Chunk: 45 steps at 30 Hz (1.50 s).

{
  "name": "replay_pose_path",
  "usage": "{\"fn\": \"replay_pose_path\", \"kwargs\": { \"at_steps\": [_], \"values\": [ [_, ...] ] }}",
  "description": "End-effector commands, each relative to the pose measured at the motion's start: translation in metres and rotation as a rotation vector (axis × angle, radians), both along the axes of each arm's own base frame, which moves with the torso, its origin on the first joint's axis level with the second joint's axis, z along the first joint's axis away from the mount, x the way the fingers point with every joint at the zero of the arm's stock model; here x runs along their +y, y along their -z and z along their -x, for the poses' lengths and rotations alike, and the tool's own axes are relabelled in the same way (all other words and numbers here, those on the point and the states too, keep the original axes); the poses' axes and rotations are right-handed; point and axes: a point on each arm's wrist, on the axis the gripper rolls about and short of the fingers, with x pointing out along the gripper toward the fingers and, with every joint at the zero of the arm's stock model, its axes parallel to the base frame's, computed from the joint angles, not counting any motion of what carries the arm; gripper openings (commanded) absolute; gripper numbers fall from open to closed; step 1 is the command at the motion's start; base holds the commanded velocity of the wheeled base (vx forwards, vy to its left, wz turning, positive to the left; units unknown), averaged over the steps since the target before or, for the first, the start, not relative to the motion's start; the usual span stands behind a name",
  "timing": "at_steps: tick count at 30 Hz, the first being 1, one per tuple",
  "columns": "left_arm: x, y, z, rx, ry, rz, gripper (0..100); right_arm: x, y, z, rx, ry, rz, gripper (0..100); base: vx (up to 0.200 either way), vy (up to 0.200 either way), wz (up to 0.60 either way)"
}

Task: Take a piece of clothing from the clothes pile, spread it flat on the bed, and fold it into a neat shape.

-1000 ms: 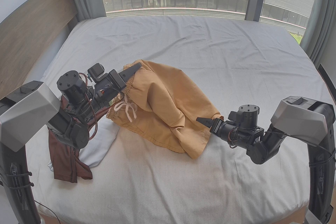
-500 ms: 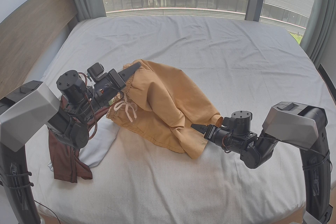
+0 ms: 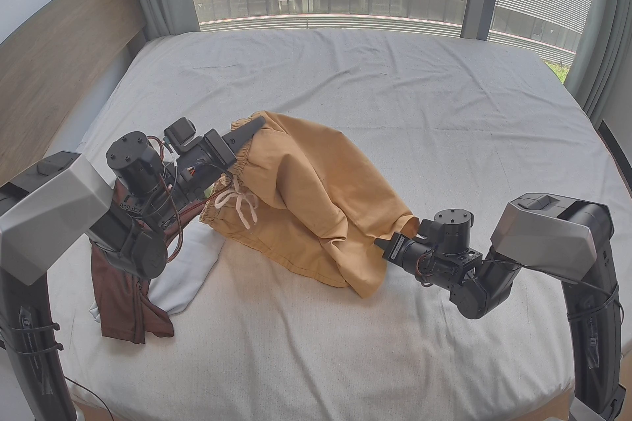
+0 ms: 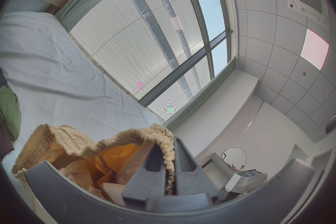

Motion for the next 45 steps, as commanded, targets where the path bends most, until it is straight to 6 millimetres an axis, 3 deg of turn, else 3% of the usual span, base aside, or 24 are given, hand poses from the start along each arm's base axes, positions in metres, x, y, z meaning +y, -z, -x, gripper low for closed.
{"fn": "replay_pose_path", "kwargs": {
  "at_steps": [1,3,9,20,21,31,42,43,45],
  "values": [
    [0.005,0.000,-0.002,0.000,-0.012,0.001,0,-0.004,-0.014,0.007,-0.013,0.007,-0.009,0,0.000,0.000,0.00],
    [0.008,-0.001,-0.002,0.000,-0.017,0.004,0,-0.010,-0.023,0.011,-0.014,0.011,-0.013,0,0.000,0.000,0.00],
    [0.008,-0.001,-0.003,-0.002,-0.017,0.004,0,-0.023,-0.019,0.011,-0.029,0.023,-0.027,0,0.000,0.000,0.00],
    [0.008,-0.001,-0.003,0.003,-0.016,0.007,0,-0.017,-0.006,0.007,-0.024,0.000,-0.034,0,0.000,0.000,0.00],
    [0.008,-0.001,-0.003,0.003,-0.016,0.007,0,-0.016,-0.005,0.005,-0.031,-0.001,-0.036,100,0.000,0.000,0.00],
    [0.008,-0.001,-0.002,0.001,-0.016,0.007,0,0.009,0.000,-0.006,-0.065,-0.037,-0.049,100,0.000,0.000,0.00],
    [0.008,-0.002,-0.002,0.000,-0.016,0.007,0,0.009,0.004,-0.008,-0.065,-0.035,-0.047,100,0.000,0.000,0.00],
    [0.008,-0.002,-0.002,0.000,-0.016,0.007,0,0.009,0.004,-0.008,-0.065,-0.035,-0.047,0,0.000,0.000,0.00],
    [0.008,-0.001,-0.002,0.001,-0.016,0.007,0,0.008,0.009,-0.008,-0.056,-0.035,-0.042,0,0.000,0.000,0.00]
  ]
}}
